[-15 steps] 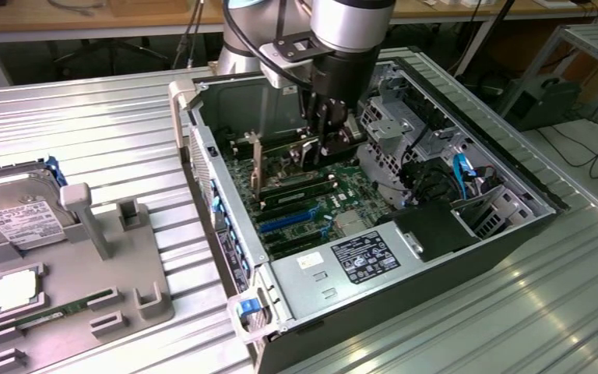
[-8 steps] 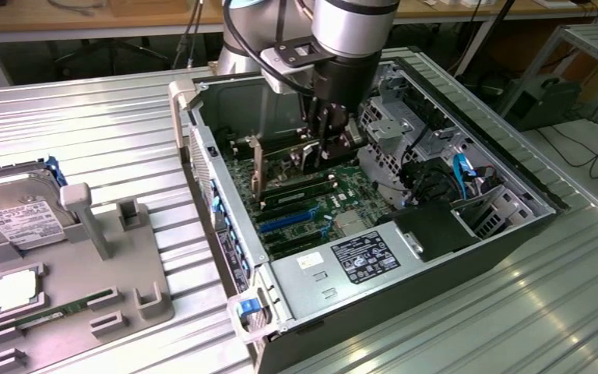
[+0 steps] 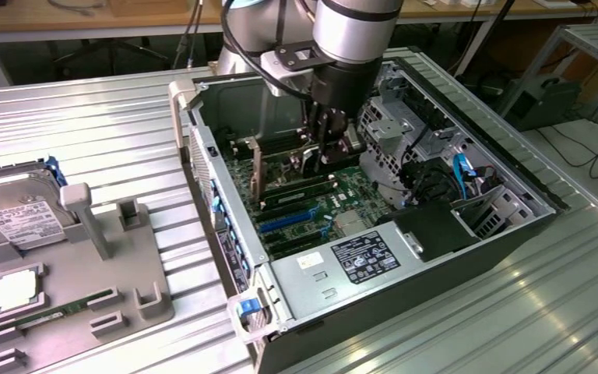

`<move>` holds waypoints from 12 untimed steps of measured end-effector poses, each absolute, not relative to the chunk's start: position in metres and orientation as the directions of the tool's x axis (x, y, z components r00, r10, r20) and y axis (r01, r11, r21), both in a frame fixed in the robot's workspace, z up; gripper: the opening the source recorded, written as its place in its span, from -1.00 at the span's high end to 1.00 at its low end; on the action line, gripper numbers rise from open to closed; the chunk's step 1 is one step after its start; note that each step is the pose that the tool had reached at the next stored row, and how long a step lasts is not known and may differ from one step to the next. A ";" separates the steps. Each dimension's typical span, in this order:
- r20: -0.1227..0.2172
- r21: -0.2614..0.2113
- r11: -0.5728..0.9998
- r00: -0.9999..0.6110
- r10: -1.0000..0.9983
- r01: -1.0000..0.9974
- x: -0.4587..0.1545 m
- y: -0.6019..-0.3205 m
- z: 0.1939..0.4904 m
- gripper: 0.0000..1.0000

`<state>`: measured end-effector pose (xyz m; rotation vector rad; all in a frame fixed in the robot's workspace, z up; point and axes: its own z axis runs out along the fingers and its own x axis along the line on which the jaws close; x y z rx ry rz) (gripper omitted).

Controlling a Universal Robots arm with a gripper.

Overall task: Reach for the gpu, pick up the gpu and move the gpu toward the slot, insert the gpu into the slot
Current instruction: 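Insert the gpu into the slot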

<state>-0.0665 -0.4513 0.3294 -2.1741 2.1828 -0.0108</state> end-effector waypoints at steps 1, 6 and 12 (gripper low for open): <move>-0.038 -0.045 0.005 -0.003 -0.999 -0.999 -0.066 -0.453 0.329 0.44; -0.038 -0.038 0.005 -0.004 -0.999 -0.999 -0.067 -0.464 0.323 0.44; -0.038 -0.038 0.005 -0.003 -0.999 -0.999 -0.068 -0.464 0.319 0.44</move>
